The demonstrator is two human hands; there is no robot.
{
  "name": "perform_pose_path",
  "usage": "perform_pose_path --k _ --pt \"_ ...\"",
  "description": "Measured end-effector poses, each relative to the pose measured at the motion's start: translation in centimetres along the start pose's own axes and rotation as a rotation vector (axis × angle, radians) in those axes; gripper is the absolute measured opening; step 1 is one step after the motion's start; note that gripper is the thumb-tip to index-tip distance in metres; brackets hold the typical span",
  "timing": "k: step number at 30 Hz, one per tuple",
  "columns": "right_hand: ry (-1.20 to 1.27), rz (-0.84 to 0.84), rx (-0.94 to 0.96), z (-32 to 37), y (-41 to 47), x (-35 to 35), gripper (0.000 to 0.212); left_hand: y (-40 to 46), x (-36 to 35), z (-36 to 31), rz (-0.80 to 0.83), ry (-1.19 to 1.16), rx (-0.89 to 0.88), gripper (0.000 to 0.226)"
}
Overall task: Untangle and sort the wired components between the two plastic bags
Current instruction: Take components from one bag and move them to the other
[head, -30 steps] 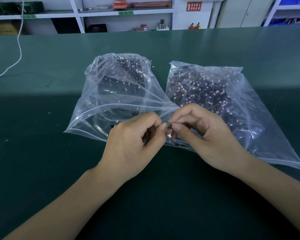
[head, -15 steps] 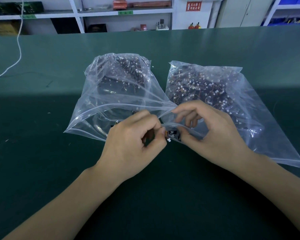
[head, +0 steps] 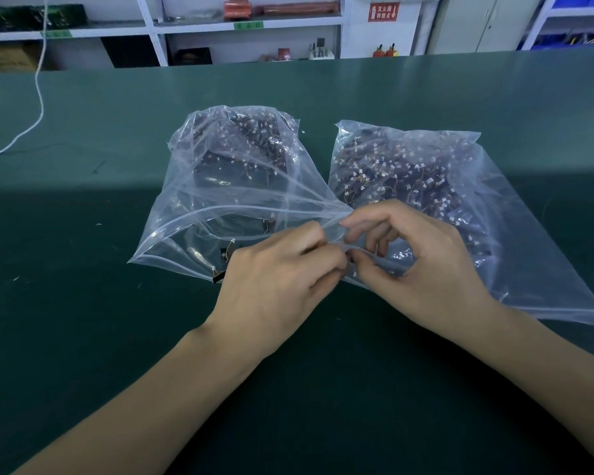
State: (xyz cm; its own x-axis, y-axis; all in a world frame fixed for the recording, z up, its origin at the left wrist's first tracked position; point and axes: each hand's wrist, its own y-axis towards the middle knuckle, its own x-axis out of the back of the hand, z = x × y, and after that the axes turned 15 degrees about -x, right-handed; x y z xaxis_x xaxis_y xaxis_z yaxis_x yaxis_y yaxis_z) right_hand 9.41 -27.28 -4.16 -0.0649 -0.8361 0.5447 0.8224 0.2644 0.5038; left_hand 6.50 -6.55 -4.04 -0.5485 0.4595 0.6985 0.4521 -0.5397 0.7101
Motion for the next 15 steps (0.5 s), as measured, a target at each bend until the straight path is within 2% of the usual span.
perform_pose_path --k 3,8,15 --pt "-0.001 0.017 -0.004 0.04 -0.09 -0.03 0.043 -0.02 0.0 0.19 0.048 0.024 -0.027 0.015" --pt "0.005 0.029 -0.009 0.11 -0.03 0.03 0.043 -0.24 0.18 -0.14 0.145 0.053 -0.054 0.035" --pt "-0.022 0.07 -0.031 0.16 -0.22 -0.19 0.046 -0.37 -0.14 -0.38 0.25 0.12 -0.064 0.048"
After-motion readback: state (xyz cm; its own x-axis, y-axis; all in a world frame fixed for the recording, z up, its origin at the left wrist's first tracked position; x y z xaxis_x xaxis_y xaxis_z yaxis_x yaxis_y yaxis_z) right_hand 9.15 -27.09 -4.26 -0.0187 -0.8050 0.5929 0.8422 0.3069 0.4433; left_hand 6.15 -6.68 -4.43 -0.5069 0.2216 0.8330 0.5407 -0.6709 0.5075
